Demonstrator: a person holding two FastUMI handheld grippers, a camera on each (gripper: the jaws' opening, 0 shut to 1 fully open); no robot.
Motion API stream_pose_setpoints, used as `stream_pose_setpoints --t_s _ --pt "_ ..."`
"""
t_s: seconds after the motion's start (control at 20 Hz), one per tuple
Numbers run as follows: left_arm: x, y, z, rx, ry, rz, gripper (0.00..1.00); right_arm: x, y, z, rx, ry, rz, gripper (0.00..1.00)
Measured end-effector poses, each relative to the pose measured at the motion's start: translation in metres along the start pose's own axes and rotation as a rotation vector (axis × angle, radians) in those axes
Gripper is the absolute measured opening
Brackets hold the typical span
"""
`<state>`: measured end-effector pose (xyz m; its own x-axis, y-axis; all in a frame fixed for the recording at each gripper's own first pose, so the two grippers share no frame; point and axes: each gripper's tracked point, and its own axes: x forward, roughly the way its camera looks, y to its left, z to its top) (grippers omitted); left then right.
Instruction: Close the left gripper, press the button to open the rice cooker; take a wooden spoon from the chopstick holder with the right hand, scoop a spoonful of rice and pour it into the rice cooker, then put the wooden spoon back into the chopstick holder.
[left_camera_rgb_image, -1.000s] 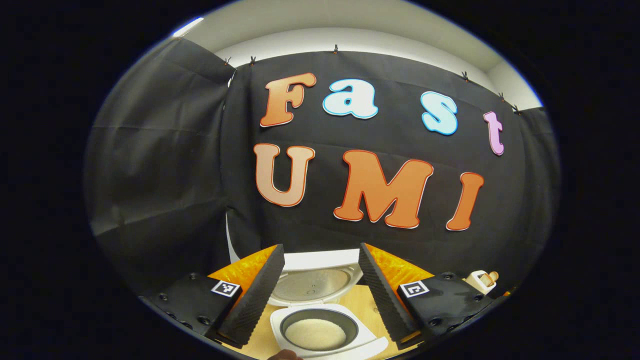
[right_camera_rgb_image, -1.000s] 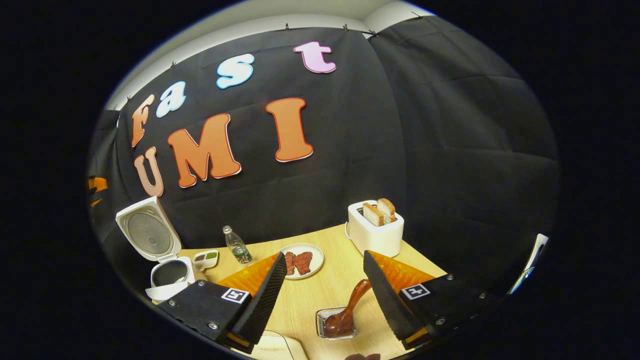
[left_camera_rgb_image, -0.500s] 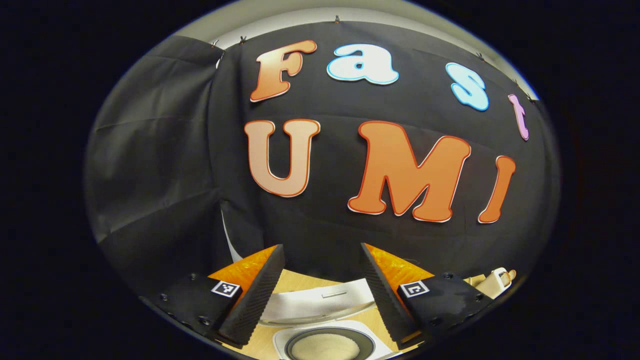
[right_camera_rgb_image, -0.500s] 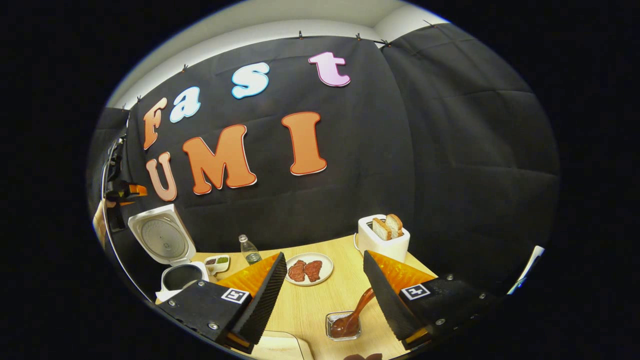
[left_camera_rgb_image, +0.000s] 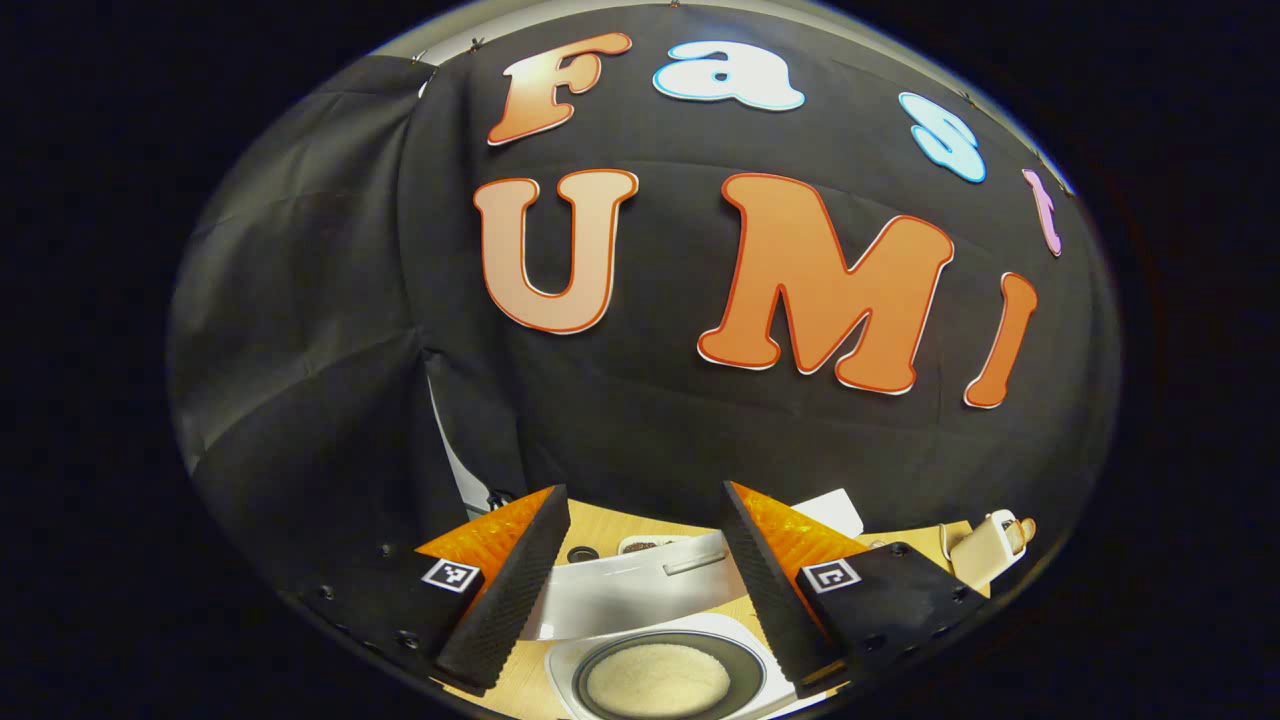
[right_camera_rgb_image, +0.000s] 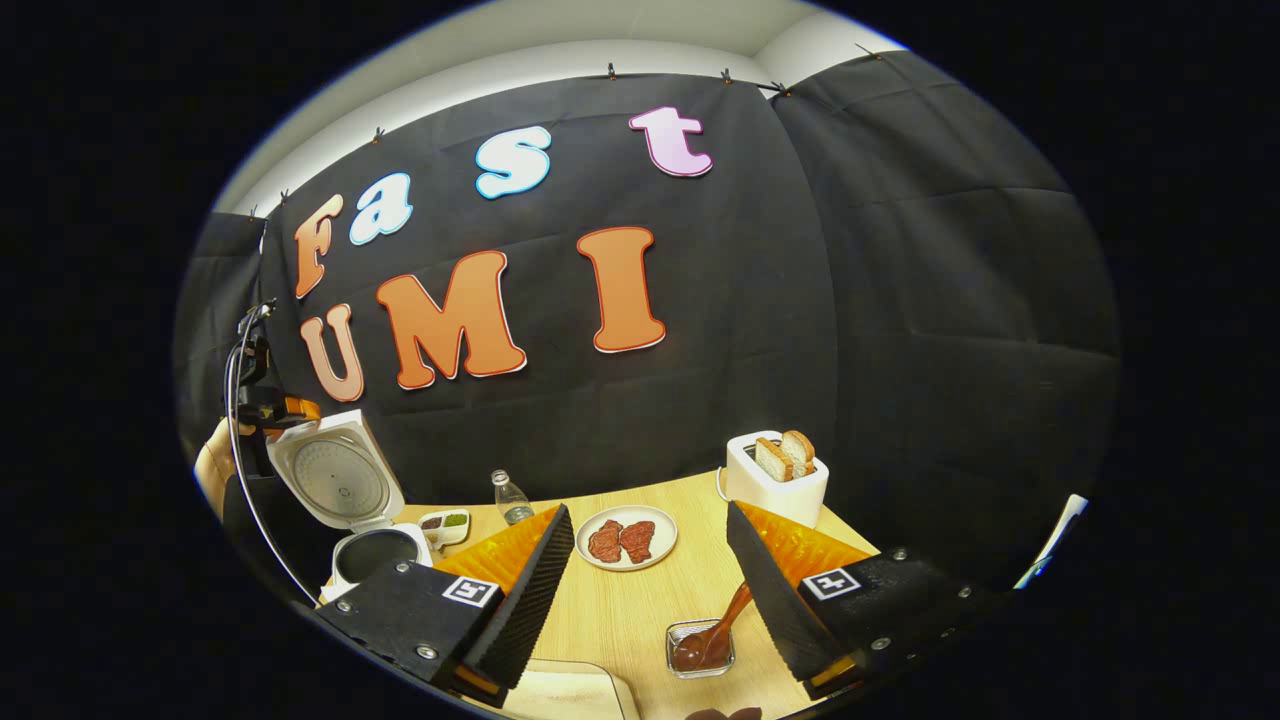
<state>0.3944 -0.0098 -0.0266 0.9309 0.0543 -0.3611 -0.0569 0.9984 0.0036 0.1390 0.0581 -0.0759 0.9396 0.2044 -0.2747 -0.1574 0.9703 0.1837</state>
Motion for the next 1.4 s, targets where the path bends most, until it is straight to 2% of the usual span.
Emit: stream_pose_setpoints --t_s 0.35,0.65,0.75,0.9,1.15,1.4 --pt "-0.05 -0.024 -0.038 -0.01 0.043 -0.111 1.0 -0.02 0.035 0.011 -0.008 -0.033 0.085 0.95" --pt "-0.096 -0.046 -0.103 0.094 0.078 -0.114 1.0 -0.036 0.054 -0.001 0.004 -0.019 0.14 0.95" --pt "-0.107 -0.053 -0.129 0.07 0.108 -0.124 1.0 -0.042 0.055 -0.01 0.011 0.001 0.148 0.95" --pt "-0.113 -0.065 -0.165 -0.029 0.16 -0.172 1.0 -0.051 0.051 -0.025 0.018 0.031 0.149 0.95" --pt "-0.106 -0.058 -0.208 -0.072 0.198 -0.139 1.0 -0.059 0.036 -0.043 0.028 0.074 0.122 0.95" --pt "-0.096 -0.053 -0.243 0.011 0.222 -0.056 1.0 -0.06 0.029 -0.059 0.047 0.12 0.109 0.95"
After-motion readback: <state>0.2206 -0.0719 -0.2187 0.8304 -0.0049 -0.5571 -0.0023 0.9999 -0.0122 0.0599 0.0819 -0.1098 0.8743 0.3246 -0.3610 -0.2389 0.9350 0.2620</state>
